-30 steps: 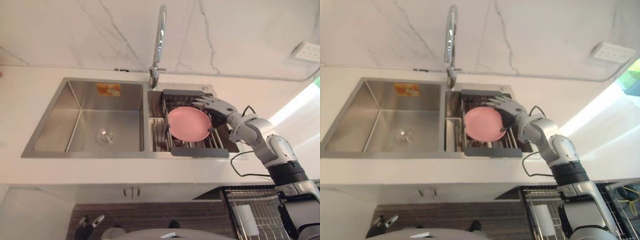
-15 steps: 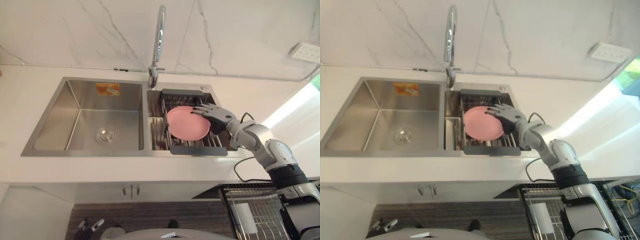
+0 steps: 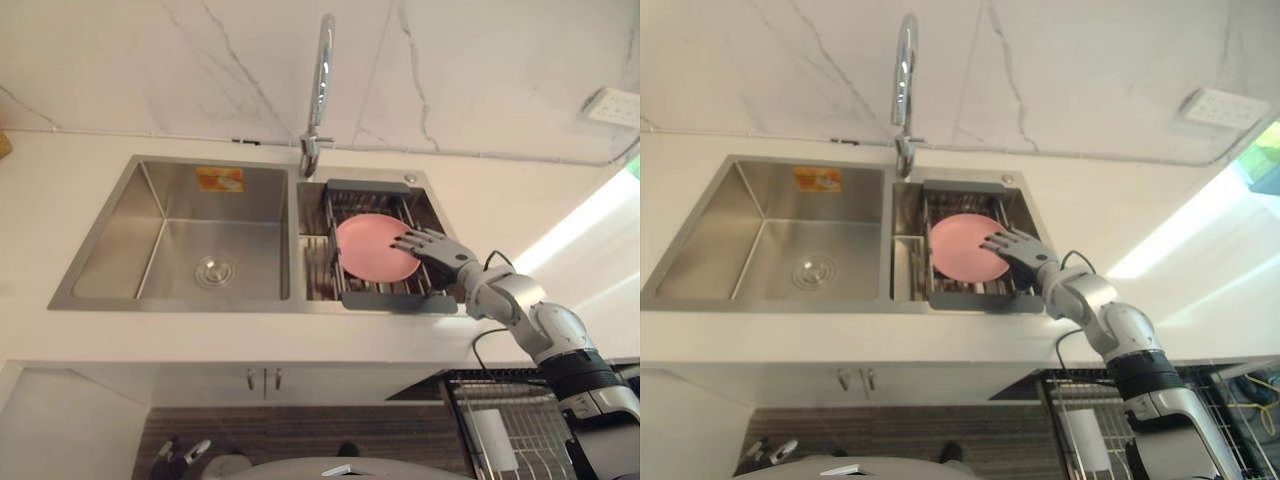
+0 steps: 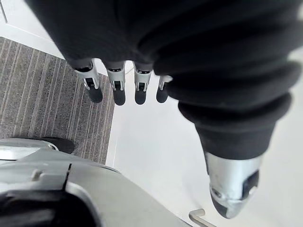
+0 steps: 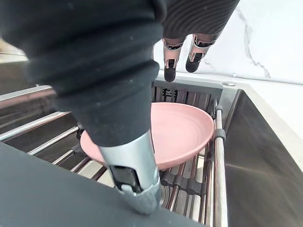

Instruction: Walk over to the sink, pick up the cup, carry it to the dishwasher, place the cup inside the dishwasher, then close the dishwasher door

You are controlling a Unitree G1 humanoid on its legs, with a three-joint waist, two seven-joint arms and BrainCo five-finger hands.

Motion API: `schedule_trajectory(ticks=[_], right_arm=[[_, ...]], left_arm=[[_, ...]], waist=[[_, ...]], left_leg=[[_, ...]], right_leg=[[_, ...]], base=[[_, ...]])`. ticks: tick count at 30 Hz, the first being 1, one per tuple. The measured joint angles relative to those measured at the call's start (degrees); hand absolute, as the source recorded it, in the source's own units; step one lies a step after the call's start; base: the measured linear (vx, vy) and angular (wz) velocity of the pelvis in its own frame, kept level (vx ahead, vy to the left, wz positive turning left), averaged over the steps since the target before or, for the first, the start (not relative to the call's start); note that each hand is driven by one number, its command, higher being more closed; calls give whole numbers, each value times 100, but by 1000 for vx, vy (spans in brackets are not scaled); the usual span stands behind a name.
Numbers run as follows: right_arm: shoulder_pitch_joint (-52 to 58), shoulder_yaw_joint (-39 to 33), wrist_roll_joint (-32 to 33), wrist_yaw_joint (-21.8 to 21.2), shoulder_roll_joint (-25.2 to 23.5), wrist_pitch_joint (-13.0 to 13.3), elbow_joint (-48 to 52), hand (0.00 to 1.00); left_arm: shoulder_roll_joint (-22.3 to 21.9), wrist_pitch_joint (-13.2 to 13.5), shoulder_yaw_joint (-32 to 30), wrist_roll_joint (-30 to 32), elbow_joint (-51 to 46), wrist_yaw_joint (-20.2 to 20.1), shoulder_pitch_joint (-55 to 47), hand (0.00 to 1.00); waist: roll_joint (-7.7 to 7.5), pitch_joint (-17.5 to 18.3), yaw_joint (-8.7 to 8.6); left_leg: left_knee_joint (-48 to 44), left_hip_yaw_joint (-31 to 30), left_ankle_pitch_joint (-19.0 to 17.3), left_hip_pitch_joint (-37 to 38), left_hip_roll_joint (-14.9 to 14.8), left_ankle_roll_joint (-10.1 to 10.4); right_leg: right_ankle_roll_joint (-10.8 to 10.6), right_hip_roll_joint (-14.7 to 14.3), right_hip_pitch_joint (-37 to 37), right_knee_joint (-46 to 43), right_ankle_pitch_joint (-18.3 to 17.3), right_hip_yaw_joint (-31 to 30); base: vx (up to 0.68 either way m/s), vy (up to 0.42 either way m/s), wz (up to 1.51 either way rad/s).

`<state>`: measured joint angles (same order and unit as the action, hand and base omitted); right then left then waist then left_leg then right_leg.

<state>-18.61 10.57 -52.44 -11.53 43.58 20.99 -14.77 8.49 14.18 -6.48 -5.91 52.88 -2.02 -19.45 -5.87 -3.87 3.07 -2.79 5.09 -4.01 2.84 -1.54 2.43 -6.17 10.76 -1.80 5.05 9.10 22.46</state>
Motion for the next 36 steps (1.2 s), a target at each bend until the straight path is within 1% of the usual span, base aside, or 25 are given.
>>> schedule_trajectory(ticks=[5, 7, 11, 17, 19, 20, 21, 23, 24, 28, 31, 35, 36], right_arm=[[-1, -1, -194, 231, 0, 2, -79, 0], [-1, -2, -200, 250, 0, 2, -103, 0], [-2, -2, -203, 423, -2, -1, -192, 0], [-19, -1, -322, 457, -3, -42, -201, 0], [-26, 8, -383, 461, -3, -110, -264, 0], [-25, 60, -433, 464, -7, -165, -451, 0], [-25, 98, -448, 476, -15, -280, -649, 0], [-31, 116, -475, 471, -10, -381, -760, 0], [-36, 177, -475, 470, -11, -384, -826, 0], [-58, 278, -554, 471, -14, -394, -887, 0], [-68, 292, -649, 483, -15, -405, -889, 0], [-192, 431, -649, 484, -15, -469, -888, 0], [-191, 444, -650, 483, -15, -469, -889, 100]], left_arm=[[2, 0, 41, 0, 0, 2, -38, 0], [2, 0, 43, 1, 0, 3, -38, 0], [9, 0, 65, 1, 0, 10, -40, 0], [64, 1, 213, 1, -2, 31, -39, 0], [69, 3, 219, 0, -4, 33, -37, 0], [71, 5, 224, 0, -17, 33, -35, 0], [72, 6, 233, 0, -32, 34, -35, 0], [71, 7, 268, 0, -43, 34, -36, 0], [66, 8, 276, 0, -46, 34, -38, 0], [67, 9, 282, -1, -62, 40, -46, 0], [81, 47, 281, -2, -78, 42, -45, 0], [111, 63, 289, -4, -232, 45, -45, 0], [111, 65, 295, -4, -240, 46, -45, 0]], waist=[[10, -6, 10], [10, -6, 16], [15, -9, 26], [35, -25, 53], [31, -27, 64], [29, -36, 79], [42, -54, 105], [67, -84, 177], [80, -128, 212], [79, -189, 203], [50, -227, 218], [-7, -408, 234], [-8, -419, 244]], left_leg=[[1, -21, 5, -5, 0, 2], [1, -27, 5, -7, 0, 2], [1, -40, 13, -15, 2, 4], [52, -63, 32, -73, 6, 10], [113, -92, 50, -75, 10, 45], [118, -139, 64, -100, 13, 47], [118, -202, 77, -145, 11, 50], [100, -222, 87, -172, 8, 46], [96, -253, 131, -191, 9, 11], [88, -348, 143, -252, 29, 10], [84, -361, 140, -255, 43, 4], [48, -362, 136, -230, 50, 0], [39, -362, 135, -236, 50, 1]], right_leg=[[0, 0, -11, 0, 0, 14], [0, 1, -15, 0, 0, 18], [1, 1, -17, 0, -1, 29], [8, 8, -9, 0, -47, 52], [5, 12, 1, 0, -74, 86], [-5, 17, 2, 0, -84, 130], [-7, 25, 4, 0, -85, 168], [-5, 24, 57, -2, -69, 185], [-4, 21, 74, -20, -58, 202], [-2, 17, 80, -38, -37, 307], [-2, 26, 73, -38, -36, 321], [-1, 33, 34, -36, -36, 323], [-1, 33, 34, -36, -37, 321]], base=[[-2, 0, 1], [0, 0, 0], [0, 0, 0], [-33, -4, 2], [-23, -3, 10], [-13, -8, 21], [-9, -7, 22], [26, 1, 12], [57, 1, 6], [45, 0, 12], [14, 8, 3], [-43, -2, -1], [-78, -7, 1]])
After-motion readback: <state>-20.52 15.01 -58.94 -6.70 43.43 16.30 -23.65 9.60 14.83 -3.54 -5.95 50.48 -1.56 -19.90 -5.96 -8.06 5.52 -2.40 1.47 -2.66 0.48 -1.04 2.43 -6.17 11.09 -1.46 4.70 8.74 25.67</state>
